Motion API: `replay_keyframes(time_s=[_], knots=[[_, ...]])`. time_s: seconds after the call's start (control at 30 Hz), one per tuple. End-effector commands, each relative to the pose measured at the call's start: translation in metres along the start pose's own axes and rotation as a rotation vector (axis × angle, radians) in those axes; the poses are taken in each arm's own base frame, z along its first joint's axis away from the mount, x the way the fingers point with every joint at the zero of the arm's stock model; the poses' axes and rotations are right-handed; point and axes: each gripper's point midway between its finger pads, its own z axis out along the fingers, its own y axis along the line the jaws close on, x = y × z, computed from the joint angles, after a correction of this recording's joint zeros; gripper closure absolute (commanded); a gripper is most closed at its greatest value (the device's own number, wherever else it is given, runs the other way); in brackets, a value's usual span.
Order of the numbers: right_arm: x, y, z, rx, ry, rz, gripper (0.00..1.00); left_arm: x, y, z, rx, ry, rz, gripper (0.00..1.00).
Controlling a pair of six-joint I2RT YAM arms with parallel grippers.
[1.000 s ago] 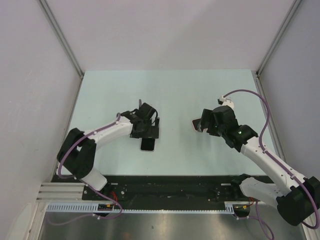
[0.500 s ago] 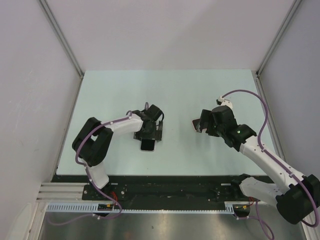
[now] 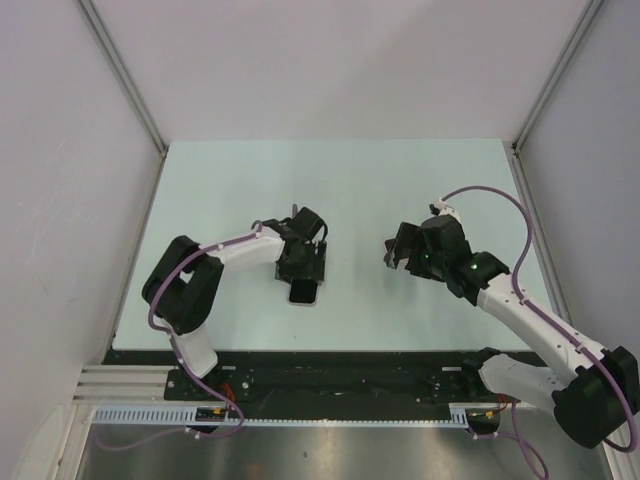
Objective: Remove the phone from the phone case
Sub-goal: Pick up the phone at the center of the board, then adjust the phone.
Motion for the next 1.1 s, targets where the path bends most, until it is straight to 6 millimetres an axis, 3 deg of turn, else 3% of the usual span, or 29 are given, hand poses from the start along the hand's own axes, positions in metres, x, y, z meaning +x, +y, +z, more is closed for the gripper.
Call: replay_keyframes(time_s=[0.0, 0.07, 0.17, 0.23, 0.43, 0.6, 1.07], knots=[[0.037, 0.036, 0.004, -0.215, 0.126, 0.111, 0.00, -0.029, -0.040, -0.037, 0.190, -0.079, -0.041, 0.29], [0.046, 0.062, 0.001, -0.333, 0.139, 0.140, 0.00, -0.031, -0.047, -0.042, 0.242, -0.075, -0.073, 0.30], [0.063, 0.076, 0.005, -0.368, 0.145, 0.205, 0.00, -0.032, -0.059, -0.046, 0.320, -0.076, -0.123, 0.31], [0.075, 0.074, 0.010, -0.346, 0.154, 0.255, 0.00, -0.031, -0.066, -0.043, 0.346, -0.052, -0.169, 0.32], [0.082, 0.089, 0.016, -0.420, 0.114, 0.344, 0.01, -0.024, -0.089, -0.032, 0.456, 0.027, -0.234, 0.34], [0.073, 0.104, 0.022, -0.495, 0.041, 0.379, 0.05, -0.025, -0.090, -0.036, 0.471, 0.016, -0.233, 0.35], [0.094, 0.120, 0.052, -0.513, 0.095, 0.368, 0.39, -0.027, -0.095, -0.048, 0.510, 0.005, -0.234, 0.34]])
